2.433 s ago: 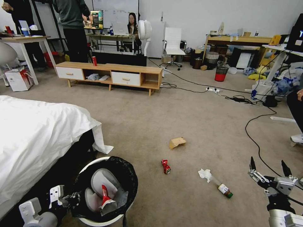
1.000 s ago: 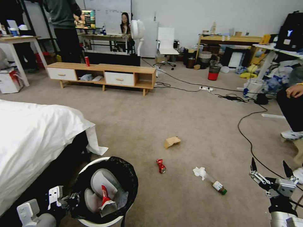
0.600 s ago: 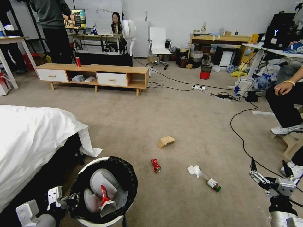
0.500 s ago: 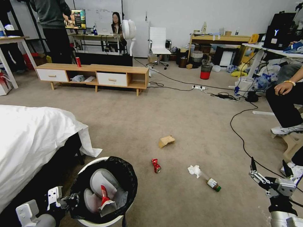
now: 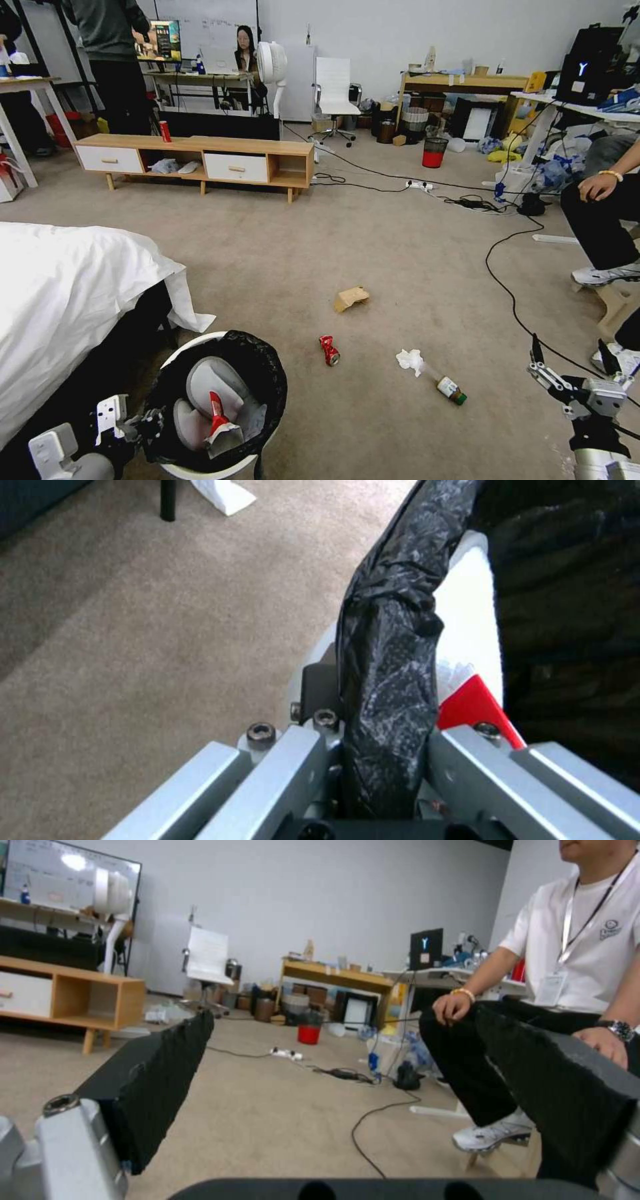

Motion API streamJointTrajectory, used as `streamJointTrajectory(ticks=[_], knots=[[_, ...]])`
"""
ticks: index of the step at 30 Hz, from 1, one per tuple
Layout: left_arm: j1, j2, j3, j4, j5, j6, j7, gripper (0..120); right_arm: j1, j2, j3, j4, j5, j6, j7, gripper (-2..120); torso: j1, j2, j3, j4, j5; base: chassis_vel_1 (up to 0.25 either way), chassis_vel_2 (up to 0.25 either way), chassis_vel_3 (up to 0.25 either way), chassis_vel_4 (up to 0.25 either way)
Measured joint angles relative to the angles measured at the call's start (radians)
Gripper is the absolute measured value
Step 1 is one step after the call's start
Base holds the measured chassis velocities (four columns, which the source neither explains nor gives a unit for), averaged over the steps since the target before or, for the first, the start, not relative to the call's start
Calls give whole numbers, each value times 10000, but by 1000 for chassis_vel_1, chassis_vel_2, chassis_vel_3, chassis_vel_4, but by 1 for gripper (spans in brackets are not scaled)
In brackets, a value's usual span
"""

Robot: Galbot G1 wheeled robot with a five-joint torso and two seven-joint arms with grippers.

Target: Pick up the trash bin, then pick up the garbage from the floor and place it into the trash bin.

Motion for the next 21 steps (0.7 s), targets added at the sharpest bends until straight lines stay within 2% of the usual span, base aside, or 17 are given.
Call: streamJointTrajectory(ticks=[5, 21], knots=[[36, 17, 0, -44, -11, 1, 0, 1, -26, 5, 14, 12, -8, 5, 1, 100, 0, 0, -1, 0, 1, -62, 42, 37, -67], [82, -36, -5, -118, -15, -4, 6, 1, -65, -23, 29, 63, -16, 5, 9, 100, 0, 0, 1, 1, -1, -112, 99, 108, -105]])
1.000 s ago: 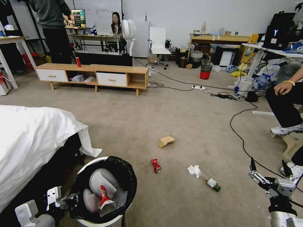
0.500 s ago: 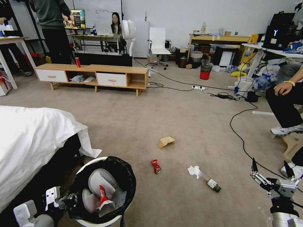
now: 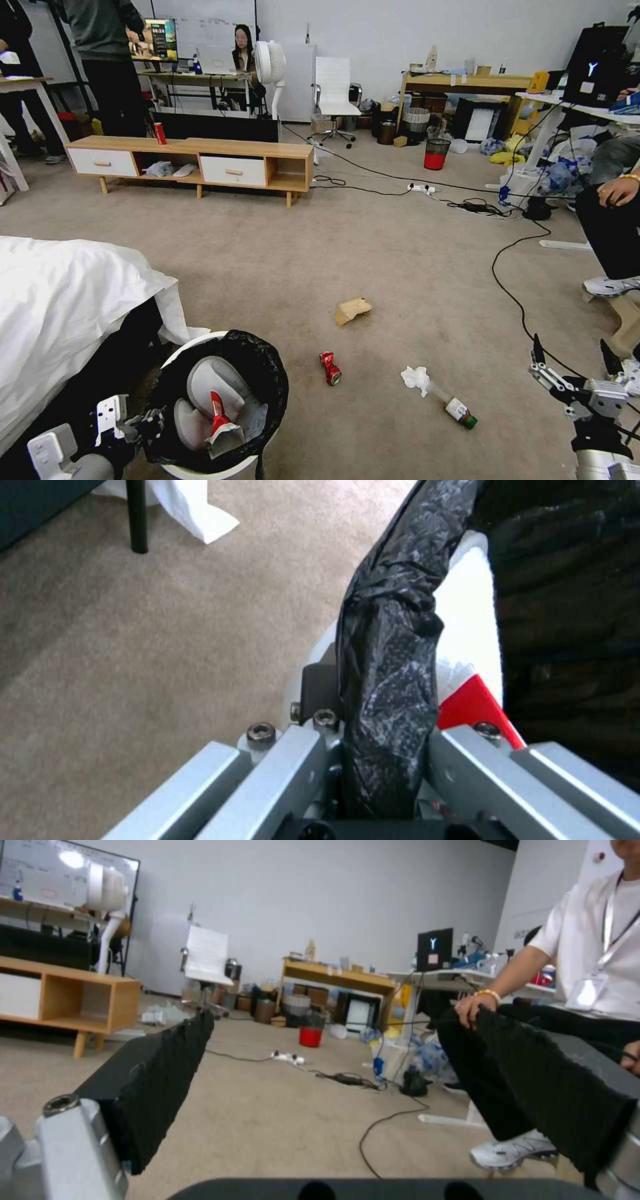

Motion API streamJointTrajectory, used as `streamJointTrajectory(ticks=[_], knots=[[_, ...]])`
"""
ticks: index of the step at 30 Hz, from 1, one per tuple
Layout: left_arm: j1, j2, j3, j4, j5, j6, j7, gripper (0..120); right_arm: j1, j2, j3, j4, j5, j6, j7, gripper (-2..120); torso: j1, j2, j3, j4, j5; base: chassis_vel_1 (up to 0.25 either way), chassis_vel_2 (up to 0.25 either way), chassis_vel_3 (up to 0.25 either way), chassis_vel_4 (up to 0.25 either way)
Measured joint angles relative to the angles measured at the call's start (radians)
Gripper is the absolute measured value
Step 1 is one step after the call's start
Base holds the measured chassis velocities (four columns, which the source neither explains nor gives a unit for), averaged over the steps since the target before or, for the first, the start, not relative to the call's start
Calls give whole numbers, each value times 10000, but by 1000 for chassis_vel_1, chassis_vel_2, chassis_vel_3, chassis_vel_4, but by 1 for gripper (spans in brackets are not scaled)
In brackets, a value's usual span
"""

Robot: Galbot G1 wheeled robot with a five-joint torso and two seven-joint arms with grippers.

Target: Pick up the trash bin, then pick up the garbage from the floor and place it into the trash bin.

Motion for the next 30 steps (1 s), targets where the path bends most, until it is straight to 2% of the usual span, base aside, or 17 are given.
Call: streamJointTrajectory(ticks=[11, 23, 27, 30], knots=[[-4, -74, 11, 0, 19, -1, 9, 1, 6, -29, -43, -32, 146, 125, -8, 100, 3, -1, 2, 1, 2, -99, 115, 102, -97], [-24, -81, 18, 43, 37, -2, 33, 1, 84, -102, -56, -86, 148, 152, -133, 100, 1, 0, -1, -1, 2, -5, 1, 2, -3], [-50, -93, 24, 85, 35, -5, 38, 1, 74, -286, 19, -88, 115, 127, -260, 100, 1, -1, -1, 0, 3, 0, 0, 0, 0], [-61, -98, 29, 145, 34, -9, 60, 1, -49, -733, 85, -62, 130, -225, -264, 100, 1, 0, -1, -1, 3, 0, 0, 0, 0]])
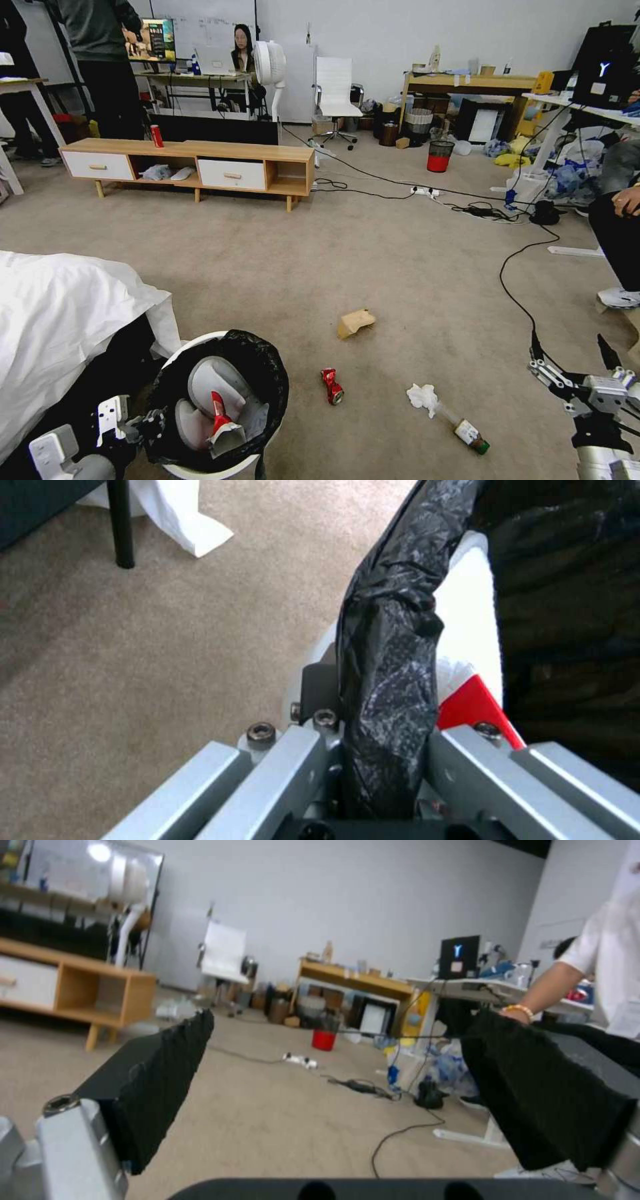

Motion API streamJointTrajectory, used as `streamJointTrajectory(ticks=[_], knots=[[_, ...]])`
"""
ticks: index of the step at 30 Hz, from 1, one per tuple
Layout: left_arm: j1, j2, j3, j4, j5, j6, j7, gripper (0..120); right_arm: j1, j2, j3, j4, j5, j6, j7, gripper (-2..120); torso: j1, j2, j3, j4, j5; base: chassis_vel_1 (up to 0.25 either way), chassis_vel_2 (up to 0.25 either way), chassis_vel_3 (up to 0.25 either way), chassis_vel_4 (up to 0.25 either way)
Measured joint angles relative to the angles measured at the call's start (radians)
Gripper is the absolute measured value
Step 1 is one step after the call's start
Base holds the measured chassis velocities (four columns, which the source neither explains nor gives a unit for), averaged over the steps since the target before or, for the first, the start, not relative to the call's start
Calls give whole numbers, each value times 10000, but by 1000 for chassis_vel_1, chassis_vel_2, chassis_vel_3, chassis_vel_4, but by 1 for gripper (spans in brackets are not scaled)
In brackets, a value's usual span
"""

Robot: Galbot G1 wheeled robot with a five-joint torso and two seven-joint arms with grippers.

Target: Pick up the trash bin, then pick up the garbage from the floor and place it into the trash bin.

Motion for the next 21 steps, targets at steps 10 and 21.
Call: streamJointTrajectory(ticks=[10, 21], knots=[[-64, -84, 62, 102, 48, -12, 54, 1, -704, -1987, 19, 532, 1860, -3421, 369, 100, 0, 0, 0, 1, -1, 0, 0, 0, 0], [-91, -37, 101, 126, 56, -36, 119, 1, -1281, -3817, 45, 1390, 3001, -8524, 234, 100, 0, 0, 0, 0, -1, 0, 0, 0, 0]])
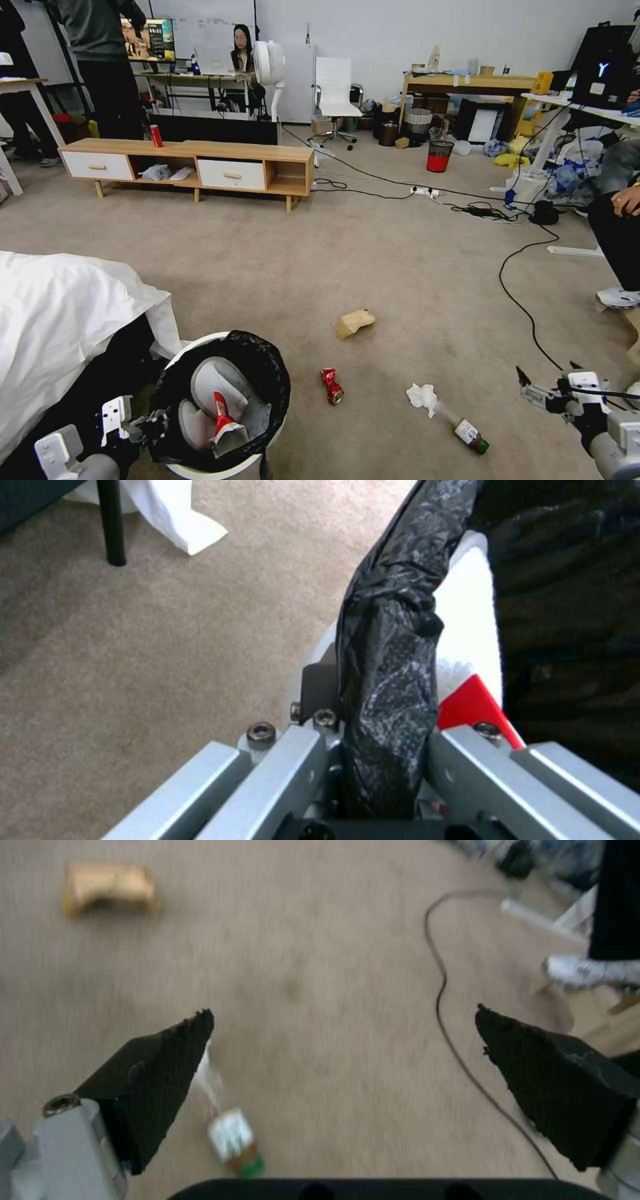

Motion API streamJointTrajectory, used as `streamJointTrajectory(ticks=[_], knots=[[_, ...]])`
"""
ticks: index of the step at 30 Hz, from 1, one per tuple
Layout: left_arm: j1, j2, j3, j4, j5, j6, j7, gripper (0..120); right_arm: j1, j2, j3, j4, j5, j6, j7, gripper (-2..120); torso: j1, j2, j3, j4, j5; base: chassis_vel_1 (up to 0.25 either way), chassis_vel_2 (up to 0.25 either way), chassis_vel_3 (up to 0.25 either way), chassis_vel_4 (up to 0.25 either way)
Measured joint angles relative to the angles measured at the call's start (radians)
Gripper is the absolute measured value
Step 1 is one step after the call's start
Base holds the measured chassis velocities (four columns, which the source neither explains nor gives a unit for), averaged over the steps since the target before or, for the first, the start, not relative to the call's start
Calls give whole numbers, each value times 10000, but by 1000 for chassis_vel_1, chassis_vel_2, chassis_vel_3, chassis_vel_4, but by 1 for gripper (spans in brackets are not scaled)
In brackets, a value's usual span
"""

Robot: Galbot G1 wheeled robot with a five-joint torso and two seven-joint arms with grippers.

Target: Pick up the trash bin, then pick up the garbage from the floor and place it into the trash bin.

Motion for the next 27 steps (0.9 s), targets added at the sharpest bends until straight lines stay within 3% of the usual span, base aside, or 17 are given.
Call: streamJointTrajectory(ticks=[3, 5, 6, 7, 8, 10, 12, 23, 27], knots=[[2, 18, 0, 0, -1, -1, 5, 1, 39, -149, 74, -4, 18, -399, -316, 100, 0, 0, 0, -1, -2, 0, 0, 0, 0], [1, 63, 8, 0, -10, -4, 12, 1, 290, -512, 381, -185, 11, -1764, -2010, 100, 0, 0, 0, 1, 0, 0, 0, 0, 0], [1, 63, 8, 0, -10, -4, 12, 1, 290, -512, 381, -185, 11, -1764, -2010, 100, 0, 0, 0, 1, 0, 0, 0, 0, 0], [-4, 87, 9, 0, -27, -4, 14, 1, 547, -737, 607, -513, -484, -2397, -3815, 100, 0, 0, 0, 1, 0, 0, 0, 0, 0], [-4, 87, 9, 0, -27, -4, 14, 1, 547, -737, 607, -513, -484, -2397, -3815, 100, 0, 0, 0, 1, 0, 0, 0, 0, 0], [-8, 114, 2, 19, -44, -5, 30, 1, 840, -976, 717, -1025, -1625, -2583, -5914, 100, 0, 0, 1, 0, 1, 0, 0, 0, 0], [-14, 119, -7, 59, -46, -10, 41, 1, 959, -1039, 671, -1221, -2121, -2586, -6465, 100, 0, 0, 1, 0, 0, 0, 0, 0, 0], [-156, 34, -18, 412, -47, -23, 62, 1, 2690, -663, -1504, -3193, -3133, -2457, -6379, 100, 0, 0, 0, 2, -1, 0, 0, 0, 0], [-197, -50, -38, 555, -23, -23, 53, 1, 3651, -524, -2585, -4609, -3244, -1935, -6152, 100, 0, 0, 1, -2, -1, 0, 0, 0, 0]])
